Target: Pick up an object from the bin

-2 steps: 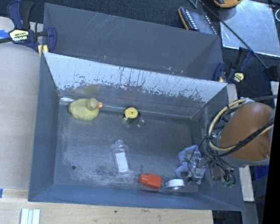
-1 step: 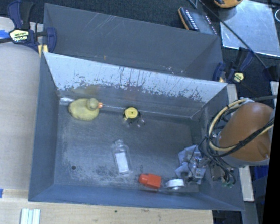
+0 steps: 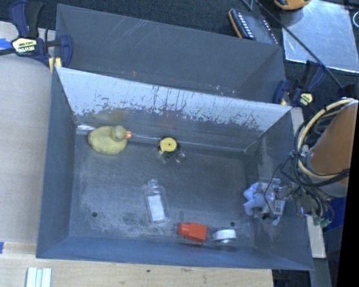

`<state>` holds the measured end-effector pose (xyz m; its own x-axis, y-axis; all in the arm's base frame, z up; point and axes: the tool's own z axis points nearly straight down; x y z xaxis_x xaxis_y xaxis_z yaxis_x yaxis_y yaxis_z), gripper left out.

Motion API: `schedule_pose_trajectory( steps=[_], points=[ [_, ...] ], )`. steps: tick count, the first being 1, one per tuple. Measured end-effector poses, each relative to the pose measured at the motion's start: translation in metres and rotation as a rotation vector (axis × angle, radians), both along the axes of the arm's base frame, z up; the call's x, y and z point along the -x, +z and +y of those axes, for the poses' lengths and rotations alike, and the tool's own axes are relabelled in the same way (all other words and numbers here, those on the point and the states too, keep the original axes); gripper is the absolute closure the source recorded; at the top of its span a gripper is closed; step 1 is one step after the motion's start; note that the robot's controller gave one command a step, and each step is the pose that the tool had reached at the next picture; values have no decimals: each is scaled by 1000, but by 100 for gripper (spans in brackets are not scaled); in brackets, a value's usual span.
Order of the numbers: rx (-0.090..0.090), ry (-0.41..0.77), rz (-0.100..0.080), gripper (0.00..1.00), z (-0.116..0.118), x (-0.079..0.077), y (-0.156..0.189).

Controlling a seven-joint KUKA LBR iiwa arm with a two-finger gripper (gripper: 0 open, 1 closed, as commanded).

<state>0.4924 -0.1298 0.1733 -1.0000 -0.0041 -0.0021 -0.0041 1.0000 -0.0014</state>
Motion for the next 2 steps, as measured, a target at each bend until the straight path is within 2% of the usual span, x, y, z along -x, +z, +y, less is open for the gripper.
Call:
schedule_pose_trajectory(
  steps=[1,2],
  points=[
    [2,-11,-6,100,-10,-4,24],
    [1,-70,-7,100,8,-19,114]
  ],
)
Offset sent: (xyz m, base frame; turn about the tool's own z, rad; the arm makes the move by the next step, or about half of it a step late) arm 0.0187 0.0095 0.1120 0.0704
